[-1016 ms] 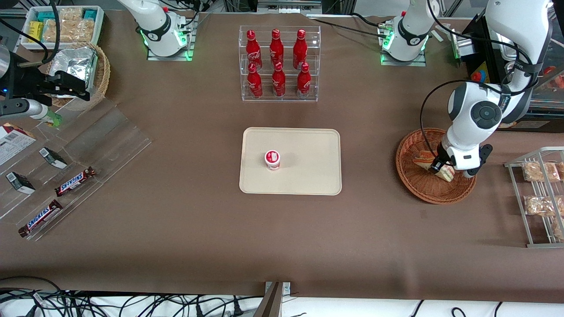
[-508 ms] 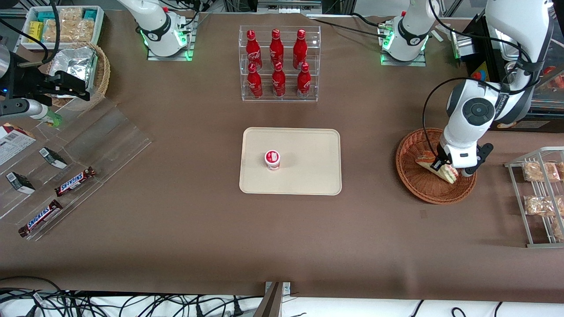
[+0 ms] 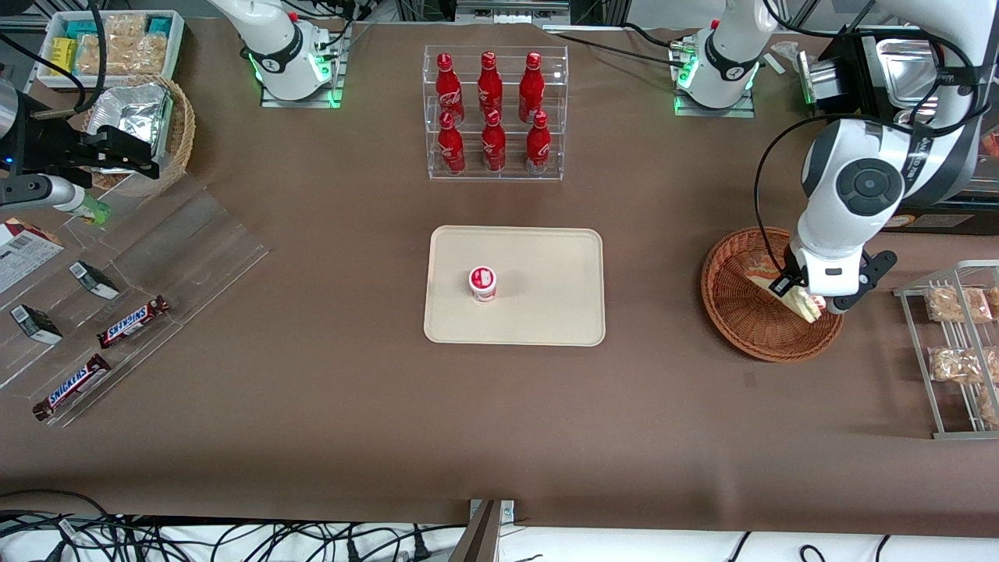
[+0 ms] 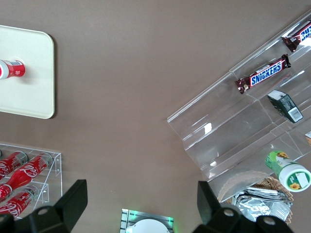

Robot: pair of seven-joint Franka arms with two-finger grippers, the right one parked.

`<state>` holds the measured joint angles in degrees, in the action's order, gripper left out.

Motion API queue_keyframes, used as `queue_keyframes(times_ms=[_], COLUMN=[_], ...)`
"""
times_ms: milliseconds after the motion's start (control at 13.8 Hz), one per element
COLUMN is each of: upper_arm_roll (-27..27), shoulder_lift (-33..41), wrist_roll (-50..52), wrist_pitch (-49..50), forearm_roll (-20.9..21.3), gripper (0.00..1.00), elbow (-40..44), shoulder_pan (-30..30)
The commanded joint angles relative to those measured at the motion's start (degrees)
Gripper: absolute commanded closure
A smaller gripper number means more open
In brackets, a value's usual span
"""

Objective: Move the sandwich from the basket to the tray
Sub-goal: 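Close the left gripper on the sandwich's crust edge, then lift the sandwich out of the basket and carry it toward the tray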

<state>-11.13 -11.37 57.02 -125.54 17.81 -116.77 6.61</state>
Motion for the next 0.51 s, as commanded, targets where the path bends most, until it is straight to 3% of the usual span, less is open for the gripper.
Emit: queue_keyframes(times_ms=[0,218,435], upper_arm_roll=[-1.78,-3.8,-5.21], shoulder_lift=[0.03,-0.93,-1.55], wrist_roll=[-4.97,-11.21,-18.85], wrist_pitch=[7.31,15.83,20.16], forearm_roll=[-3.73,-6.98,-13.13], gripper=[1.0,1.0,1.0], elbow=[6.09,13.64,19.63], shoulder_pan=[-0.11,-0.81,-0.98])
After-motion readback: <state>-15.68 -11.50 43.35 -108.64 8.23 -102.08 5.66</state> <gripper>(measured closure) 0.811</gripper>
